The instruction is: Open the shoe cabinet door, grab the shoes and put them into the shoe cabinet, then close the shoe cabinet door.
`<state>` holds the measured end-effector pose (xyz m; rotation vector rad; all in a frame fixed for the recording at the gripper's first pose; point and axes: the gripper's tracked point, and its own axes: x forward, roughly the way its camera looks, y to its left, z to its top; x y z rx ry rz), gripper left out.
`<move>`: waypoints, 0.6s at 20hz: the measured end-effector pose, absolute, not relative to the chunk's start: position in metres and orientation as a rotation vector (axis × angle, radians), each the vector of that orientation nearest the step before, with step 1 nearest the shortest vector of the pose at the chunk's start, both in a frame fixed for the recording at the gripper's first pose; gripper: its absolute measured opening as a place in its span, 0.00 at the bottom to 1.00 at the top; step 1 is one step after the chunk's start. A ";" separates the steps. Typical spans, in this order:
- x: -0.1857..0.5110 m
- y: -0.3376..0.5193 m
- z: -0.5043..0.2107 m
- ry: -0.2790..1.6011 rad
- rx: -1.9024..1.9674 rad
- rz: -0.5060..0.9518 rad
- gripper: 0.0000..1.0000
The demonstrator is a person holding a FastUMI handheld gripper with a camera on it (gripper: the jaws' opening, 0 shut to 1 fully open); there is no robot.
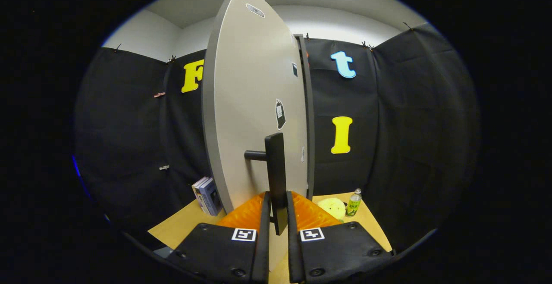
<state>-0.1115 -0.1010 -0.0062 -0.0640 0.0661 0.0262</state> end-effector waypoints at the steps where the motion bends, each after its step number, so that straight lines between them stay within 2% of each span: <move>1: -0.113 -0.109 -0.006 0.065 -0.063 0.001 0.22; 3: -0.115 -0.122 -0.003 0.059 -0.056 -0.041 0.23; 5: -0.118 -0.136 -0.002 0.052 -0.053 -0.079 0.17; 12: -0.131 -0.168 -0.003 0.045 -0.024 -0.161 0.17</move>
